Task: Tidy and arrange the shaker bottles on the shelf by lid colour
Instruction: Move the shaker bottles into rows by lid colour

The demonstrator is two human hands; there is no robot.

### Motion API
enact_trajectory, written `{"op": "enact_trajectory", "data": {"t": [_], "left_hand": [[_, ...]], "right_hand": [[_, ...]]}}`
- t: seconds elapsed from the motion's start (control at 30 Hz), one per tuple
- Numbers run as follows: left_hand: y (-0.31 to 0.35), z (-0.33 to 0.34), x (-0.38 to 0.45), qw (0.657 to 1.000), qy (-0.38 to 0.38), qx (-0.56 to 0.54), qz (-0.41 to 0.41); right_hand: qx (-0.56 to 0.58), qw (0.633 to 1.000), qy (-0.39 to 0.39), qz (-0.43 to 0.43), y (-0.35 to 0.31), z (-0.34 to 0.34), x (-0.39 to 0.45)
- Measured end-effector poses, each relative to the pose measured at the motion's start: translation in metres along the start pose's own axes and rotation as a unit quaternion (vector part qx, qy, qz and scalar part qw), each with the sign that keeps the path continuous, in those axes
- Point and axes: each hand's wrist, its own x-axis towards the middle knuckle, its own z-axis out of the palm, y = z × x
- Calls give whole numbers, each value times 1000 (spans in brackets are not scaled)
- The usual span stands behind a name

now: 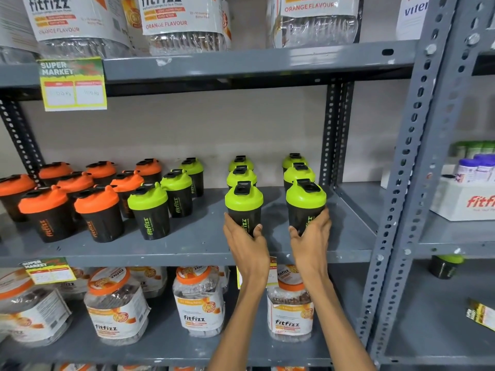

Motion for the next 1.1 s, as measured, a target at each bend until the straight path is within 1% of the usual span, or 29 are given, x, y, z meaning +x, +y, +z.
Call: {"op": "enact_trajectory", "data": {"t": [0.27,0.6,0.97,1.1], "left_hand": [[0,1,-2,1000,2,4,-3],[2,-1,-10,999,-3,38,2],[7,-2,-13,999,15,50,-1],[7,-7,-15,999,-5,37,0]], "right_hand": [[-10,1000,3,-1,2,0,0],[-11,1000,-3,-10,6,-3,-1],[-7,1000,-10,-14,9,-4,-4],[6,1000,-20,-21,8,-9,-10]]}}
